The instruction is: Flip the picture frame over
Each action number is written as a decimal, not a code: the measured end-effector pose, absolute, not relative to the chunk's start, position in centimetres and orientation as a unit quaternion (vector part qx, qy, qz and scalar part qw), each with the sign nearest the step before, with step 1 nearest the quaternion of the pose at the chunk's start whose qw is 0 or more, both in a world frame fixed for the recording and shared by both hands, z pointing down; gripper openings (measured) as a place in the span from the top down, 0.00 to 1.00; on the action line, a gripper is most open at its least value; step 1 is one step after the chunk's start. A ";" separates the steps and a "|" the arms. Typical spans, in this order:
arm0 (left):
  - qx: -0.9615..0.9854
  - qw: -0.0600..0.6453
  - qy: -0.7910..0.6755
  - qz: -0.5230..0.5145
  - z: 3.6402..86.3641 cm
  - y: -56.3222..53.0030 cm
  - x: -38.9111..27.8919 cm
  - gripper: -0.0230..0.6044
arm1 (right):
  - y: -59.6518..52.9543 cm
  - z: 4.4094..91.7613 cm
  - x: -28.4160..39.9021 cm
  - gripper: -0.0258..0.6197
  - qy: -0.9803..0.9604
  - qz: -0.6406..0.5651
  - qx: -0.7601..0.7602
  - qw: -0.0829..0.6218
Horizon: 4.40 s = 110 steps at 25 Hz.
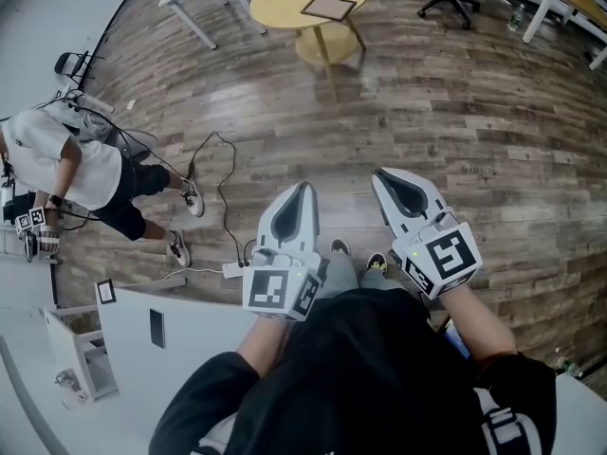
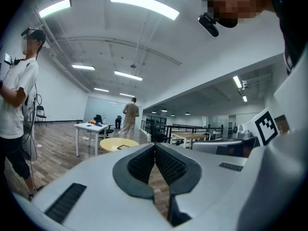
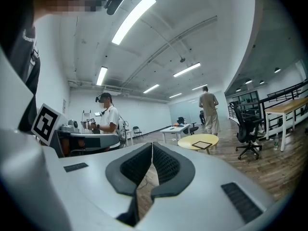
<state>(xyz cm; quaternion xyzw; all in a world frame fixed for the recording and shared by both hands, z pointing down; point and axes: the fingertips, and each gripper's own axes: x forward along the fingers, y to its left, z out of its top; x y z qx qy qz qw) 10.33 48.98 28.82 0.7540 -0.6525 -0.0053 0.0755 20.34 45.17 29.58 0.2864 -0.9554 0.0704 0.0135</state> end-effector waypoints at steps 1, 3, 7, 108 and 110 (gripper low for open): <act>0.755 0.076 -0.651 -0.004 28.9 48.4 10.1 0.93 | 44.6 29.6 20.0 0.93 -0.955 0.071 0.287 0.015; 0.756 0.079 -0.649 -0.004 29.2 47.1 9.4 0.93 | 43.2 29.8 19.1 0.93 -0.955 0.070 0.287 0.017; 0.760 0.084 -0.644 -0.001 30.3 43.6 7.7 0.93 | 39.8 30.8 17.3 0.93 -0.952 0.071 0.296 0.028; 0.763 0.096 -0.637 0.050 34.2 -28.1 -8.8 0.93 | -31.3 36.9 2.3 0.93 -0.959 -0.032 0.252 0.129; 0.757 0.100 -0.644 0.052 34.7 -29.1 -9.1 0.93 | -31.9 38.0 2.0 0.93 -0.960 -0.039 0.236 0.145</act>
